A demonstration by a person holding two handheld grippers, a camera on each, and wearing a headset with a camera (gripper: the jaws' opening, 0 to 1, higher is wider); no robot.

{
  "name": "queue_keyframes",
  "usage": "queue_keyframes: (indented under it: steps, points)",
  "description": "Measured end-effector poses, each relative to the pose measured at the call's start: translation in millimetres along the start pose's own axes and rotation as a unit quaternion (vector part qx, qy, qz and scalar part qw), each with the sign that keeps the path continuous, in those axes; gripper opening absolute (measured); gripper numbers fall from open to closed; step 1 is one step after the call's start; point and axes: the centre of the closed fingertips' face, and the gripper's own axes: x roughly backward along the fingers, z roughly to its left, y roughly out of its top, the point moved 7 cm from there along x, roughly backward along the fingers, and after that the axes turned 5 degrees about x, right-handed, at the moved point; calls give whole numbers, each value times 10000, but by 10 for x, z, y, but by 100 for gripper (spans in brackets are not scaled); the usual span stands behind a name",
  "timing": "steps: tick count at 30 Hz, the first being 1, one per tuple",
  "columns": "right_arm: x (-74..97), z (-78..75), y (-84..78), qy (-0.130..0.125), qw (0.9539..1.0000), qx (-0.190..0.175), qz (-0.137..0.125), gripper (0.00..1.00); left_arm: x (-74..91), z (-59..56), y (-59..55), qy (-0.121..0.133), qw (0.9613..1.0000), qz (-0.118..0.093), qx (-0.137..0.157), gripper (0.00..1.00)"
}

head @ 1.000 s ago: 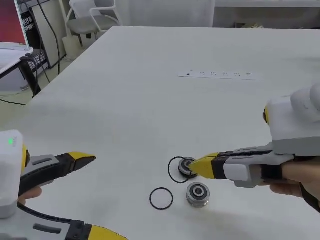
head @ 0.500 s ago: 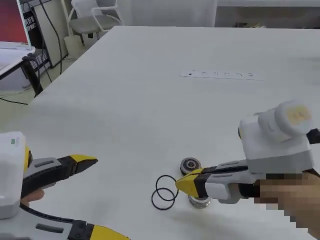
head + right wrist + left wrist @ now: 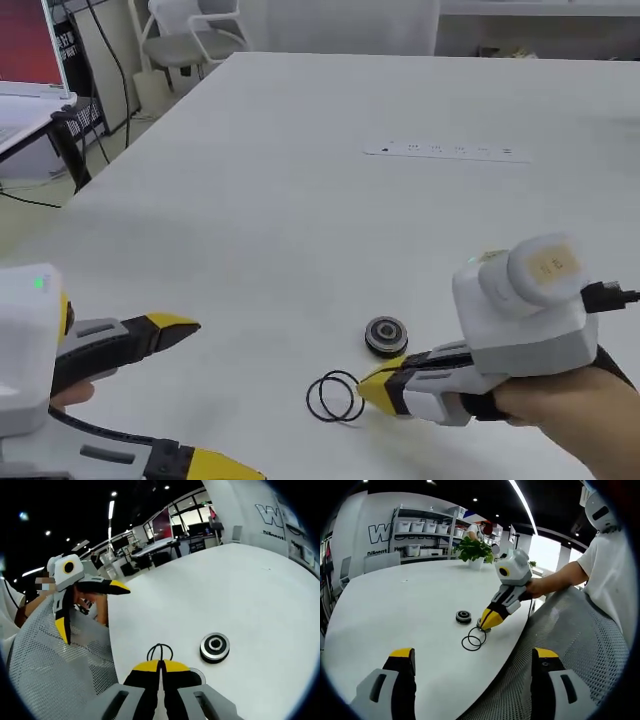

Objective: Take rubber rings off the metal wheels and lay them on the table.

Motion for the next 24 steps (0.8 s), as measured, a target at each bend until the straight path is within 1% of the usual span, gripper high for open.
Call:
queue_keyframes:
  steps: [3, 8, 11, 16, 24]
  points:
    - [-4, -22, -13, -54, 10000, -27, 16, 0, -1, -4, 7, -9, 10000, -40, 17, 96]
    - [-5, -61, -32, -218, 9997, 98, 66, 0, 0, 1, 7, -1, 9999, -75, 78, 95]
    - [2, -87, -28, -296, 9995, 139, 46, 2, -1, 2, 5, 0, 9999, -81, 100, 95]
    - [20, -121, -31, -365, 9993, 104, 40, 2, -1, 5, -2, 3, 9999, -56, 97, 95]
    - [110, -192, 37, -473, 9988, 40, -148, 2, -2, 3, -9, 13, 10000, 14, 48, 95]
